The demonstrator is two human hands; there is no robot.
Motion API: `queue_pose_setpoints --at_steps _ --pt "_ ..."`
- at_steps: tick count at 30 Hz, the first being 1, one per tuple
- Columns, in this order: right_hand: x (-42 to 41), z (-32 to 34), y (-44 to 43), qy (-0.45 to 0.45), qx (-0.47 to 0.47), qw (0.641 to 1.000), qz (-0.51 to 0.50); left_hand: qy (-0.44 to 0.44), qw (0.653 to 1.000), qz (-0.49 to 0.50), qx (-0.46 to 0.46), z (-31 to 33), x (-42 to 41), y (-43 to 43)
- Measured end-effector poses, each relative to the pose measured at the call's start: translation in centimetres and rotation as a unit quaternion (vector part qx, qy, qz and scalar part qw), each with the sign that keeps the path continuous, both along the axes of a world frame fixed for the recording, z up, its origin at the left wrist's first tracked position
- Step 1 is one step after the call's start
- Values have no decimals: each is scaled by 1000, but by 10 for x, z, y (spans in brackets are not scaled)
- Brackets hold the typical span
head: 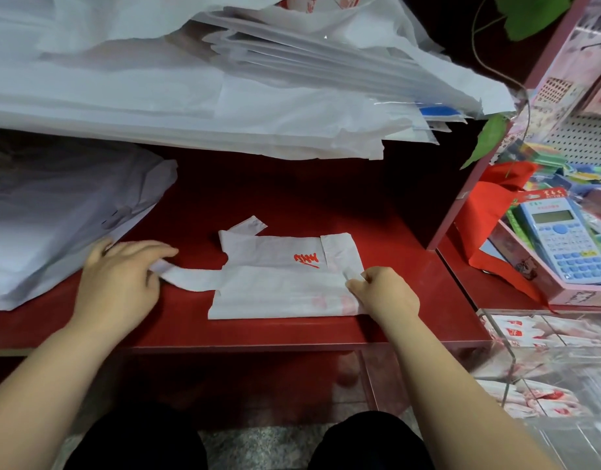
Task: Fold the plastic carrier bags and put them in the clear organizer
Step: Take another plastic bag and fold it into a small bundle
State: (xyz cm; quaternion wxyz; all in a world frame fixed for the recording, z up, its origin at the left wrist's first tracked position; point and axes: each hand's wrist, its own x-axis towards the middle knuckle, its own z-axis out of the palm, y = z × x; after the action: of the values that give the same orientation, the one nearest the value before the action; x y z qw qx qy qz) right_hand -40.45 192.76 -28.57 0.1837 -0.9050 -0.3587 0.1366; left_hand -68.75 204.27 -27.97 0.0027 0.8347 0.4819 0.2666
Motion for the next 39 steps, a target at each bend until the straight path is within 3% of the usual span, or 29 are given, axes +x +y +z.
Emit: queue_pose_setpoints --at_steps 2,4,6,10,15,23,25,27,31,35,39 --pt "-3 -1 0 -14 -1 1000 -4 -42 997 -62 22 3 28 -21" --pt "-5 -1 0 -27 -3 1000 -2 -31 987 -151 50 2 69 -45" --pt "-8 0 -1 -33 -1 999 6 20 979 -203 -19 -1 113 -68" --pt "-14 -2 -5 -89 -1 995 35 136 964 -156 -169 -19 154 -79" --pt "-16 -14 -9 -196 17 980 38 185 957 -115 -191 -27 146 -79" --pt "-4 -21 -18 -225 73 971 -27 215 946 -106 -216 -24 139 -75" --pt "0 -27 -20 -268 162 950 5 218 945 -109 -216 -24 139 -75" --pt "-6 -32 -23 -289 209 927 112 217 946 -110 -214 -24 139 -75" --pt "-19 -39 -30 -296 128 899 295 214 946 -113 -214 -23 138 -76" --pt "-19 -32 -37 -195 11 936 293 202 949 -110 -217 -24 137 -74" --pt "-21 -26 -49 -189 -34 944 268 185 954 -66 -227 -24 120 -61"
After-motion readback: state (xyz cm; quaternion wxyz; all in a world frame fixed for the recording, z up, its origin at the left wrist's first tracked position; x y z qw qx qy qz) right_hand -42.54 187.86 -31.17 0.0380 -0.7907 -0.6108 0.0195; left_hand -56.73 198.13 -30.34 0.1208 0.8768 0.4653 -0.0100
